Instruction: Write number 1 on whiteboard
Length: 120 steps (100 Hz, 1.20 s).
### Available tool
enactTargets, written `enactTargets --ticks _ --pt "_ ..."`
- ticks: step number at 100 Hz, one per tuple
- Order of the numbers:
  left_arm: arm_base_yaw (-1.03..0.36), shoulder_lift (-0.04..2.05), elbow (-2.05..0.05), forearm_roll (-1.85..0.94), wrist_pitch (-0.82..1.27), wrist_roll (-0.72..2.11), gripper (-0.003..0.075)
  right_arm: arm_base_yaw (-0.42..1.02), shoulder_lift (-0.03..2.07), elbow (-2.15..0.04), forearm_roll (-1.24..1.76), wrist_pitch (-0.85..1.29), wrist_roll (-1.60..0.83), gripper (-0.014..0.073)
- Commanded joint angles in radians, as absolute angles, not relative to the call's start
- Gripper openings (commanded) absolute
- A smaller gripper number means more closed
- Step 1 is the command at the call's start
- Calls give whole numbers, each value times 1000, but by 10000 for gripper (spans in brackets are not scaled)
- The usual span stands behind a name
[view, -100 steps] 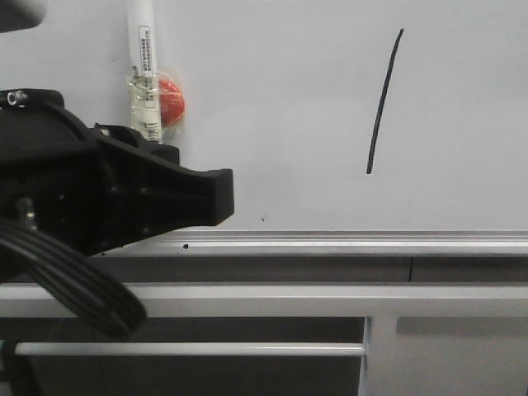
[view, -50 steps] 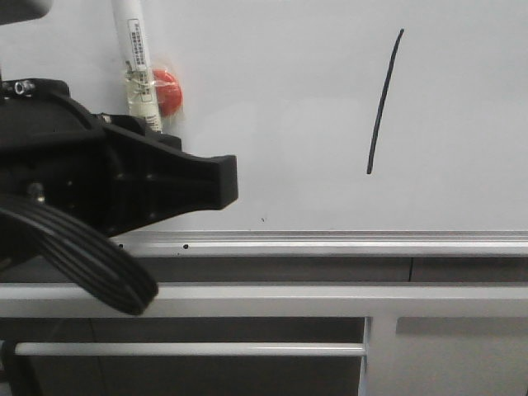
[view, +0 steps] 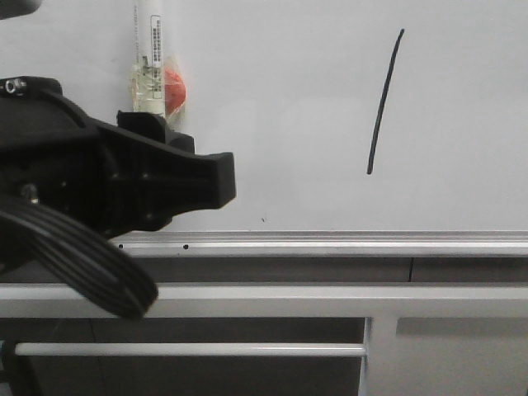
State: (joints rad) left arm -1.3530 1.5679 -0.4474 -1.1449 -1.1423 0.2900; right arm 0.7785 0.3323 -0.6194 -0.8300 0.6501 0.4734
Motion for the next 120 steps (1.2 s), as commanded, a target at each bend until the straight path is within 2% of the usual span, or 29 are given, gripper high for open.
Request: enactTargets --ticks 1,20,32,39,48,52,56,76,93,106,115,120 --pt "-1397 1541 -447 -1169 -1384 284 350 778 344 -643 -873 610 474 -63" --pt "-1477 1512 -414 -1196 -1384 288 347 778 344 -643 -874 612 474 -63" --pt "-1482 1482 -407 -1247 -1384 300 347 778 344 -643 -874 623 474 -63" --pt "-1482 1453 -407 -1302 -1384 375 317 778 344 -643 -874 635 474 -63" --pt "-1482 1404 -407 -1339 -1384 568 158 778 338 -643 -874 647 474 -63" --pt "-1482 1379 -407 -1348 -1384 645 48 778 333 -643 -874 649 474 -63" --pt "-1480 1354 -407 -1355 -1384 707 -24 778 328 -643 -874 649 474 -63" --pt "-1477 1219 -379 -1398 -1384 879 -20 778 239 -641 -851 644 475 -63" --pt "-1477 1042 -301 -1343 -1384 910 -20 778 38 -573 -783 642 475 -63" --pt "-1477 871 -288 -1379 -1383 1210 -20 778 -16 -490 -682 677 475 -64" --pt "-1477 761 -288 -1393 -1368 1402 -20 772 -2 -417 -633 572 475 -63" --pt "-1477 680 -290 -1402 -1366 1456 -20 770 -2 -368 -628 434 475 -64"
